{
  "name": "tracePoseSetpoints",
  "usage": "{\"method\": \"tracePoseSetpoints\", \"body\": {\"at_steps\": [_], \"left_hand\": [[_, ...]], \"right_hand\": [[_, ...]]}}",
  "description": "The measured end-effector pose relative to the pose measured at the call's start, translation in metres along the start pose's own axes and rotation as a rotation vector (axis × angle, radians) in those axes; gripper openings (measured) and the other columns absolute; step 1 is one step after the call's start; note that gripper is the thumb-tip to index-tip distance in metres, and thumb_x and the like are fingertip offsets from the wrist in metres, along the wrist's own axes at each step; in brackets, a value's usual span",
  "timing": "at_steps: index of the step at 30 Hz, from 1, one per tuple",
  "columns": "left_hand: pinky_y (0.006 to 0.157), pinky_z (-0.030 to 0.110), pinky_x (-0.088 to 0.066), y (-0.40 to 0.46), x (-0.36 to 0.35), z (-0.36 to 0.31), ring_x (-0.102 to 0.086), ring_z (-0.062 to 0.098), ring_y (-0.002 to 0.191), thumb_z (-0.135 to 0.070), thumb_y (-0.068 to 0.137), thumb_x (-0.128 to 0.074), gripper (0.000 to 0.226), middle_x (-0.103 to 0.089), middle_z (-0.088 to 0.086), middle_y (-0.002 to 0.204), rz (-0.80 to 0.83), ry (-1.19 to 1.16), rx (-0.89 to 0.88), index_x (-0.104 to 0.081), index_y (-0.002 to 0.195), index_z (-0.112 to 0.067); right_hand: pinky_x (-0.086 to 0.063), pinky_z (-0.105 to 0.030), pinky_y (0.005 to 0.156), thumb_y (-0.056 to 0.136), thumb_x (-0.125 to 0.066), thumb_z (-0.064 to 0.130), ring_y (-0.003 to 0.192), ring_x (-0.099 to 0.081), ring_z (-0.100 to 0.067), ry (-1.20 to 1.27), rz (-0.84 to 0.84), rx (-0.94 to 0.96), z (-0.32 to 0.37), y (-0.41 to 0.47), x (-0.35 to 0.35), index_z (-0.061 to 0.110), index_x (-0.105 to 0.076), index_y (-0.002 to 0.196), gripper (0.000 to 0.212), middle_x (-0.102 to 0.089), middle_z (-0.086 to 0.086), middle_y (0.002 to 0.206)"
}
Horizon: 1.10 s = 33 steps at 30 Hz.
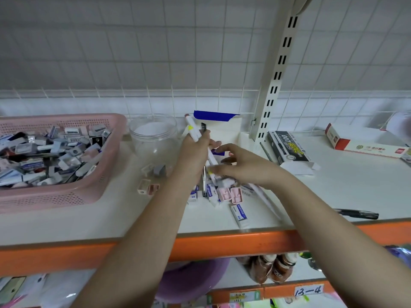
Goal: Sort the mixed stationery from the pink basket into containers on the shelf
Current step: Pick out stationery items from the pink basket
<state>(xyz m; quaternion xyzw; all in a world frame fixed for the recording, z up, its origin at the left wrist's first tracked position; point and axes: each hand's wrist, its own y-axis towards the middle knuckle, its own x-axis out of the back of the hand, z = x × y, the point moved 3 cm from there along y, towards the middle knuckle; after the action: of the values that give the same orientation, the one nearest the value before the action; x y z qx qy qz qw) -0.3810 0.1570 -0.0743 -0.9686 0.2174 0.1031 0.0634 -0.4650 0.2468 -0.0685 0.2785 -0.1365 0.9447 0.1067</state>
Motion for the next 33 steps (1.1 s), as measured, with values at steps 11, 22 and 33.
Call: {"method": "tracePoseSetpoints", "body": {"at_steps": [11, 22, 33], "left_hand": [[0.045, 0.02, -0.038, -0.034, 0.067, -0.025, -0.042, 0.012, 0.047, -0.018, 0.088, -0.063, 0.015, -0.053, 0.0, 0.063, 0.061, 0.653, -0.084, -0.055, 0.075, -0.015], [0.051, 0.018, -0.025, -0.064, 0.082, 0.019, -0.04, 0.009, 0.064, -0.03, 0.074, -0.079, 0.037, -0.04, -0.006, 0.075, 0.091, 1.022, -0.104, -0.045, 0.075, -0.018], [0.055, 0.027, -0.032, -0.028, 0.06, 0.009, -0.045, 0.015, 0.059, -0.037, 0.078, -0.075, 0.037, -0.046, 0.0, 0.067, -0.007, 1.045, -0.111, -0.05, 0.08, -0.01]], "right_hand": [[-0.052, -0.023, 0.066, 0.081, -0.026, -0.02, 0.092, -0.058, -0.01, 0.031, -0.49, 0.318, 0.003, -0.007, 0.034, 0.024, -0.057, 0.1, 0.057, -0.055, -0.001, 0.122], [-0.049, -0.018, 0.083, 0.094, -0.052, 0.004, 0.097, -0.065, -0.011, -0.005, -0.542, 0.392, -0.035, -0.012, -0.019, 0.014, -0.047, 0.13, 0.038, -0.056, 0.004, 0.113], [-0.035, -0.018, 0.082, 0.088, -0.063, 0.031, 0.106, -0.053, -0.015, -0.562, -0.047, 0.044, -0.011, 0.01, 0.006, 0.018, -0.056, 0.127, 0.041, -0.058, -0.002, 0.121]]}}
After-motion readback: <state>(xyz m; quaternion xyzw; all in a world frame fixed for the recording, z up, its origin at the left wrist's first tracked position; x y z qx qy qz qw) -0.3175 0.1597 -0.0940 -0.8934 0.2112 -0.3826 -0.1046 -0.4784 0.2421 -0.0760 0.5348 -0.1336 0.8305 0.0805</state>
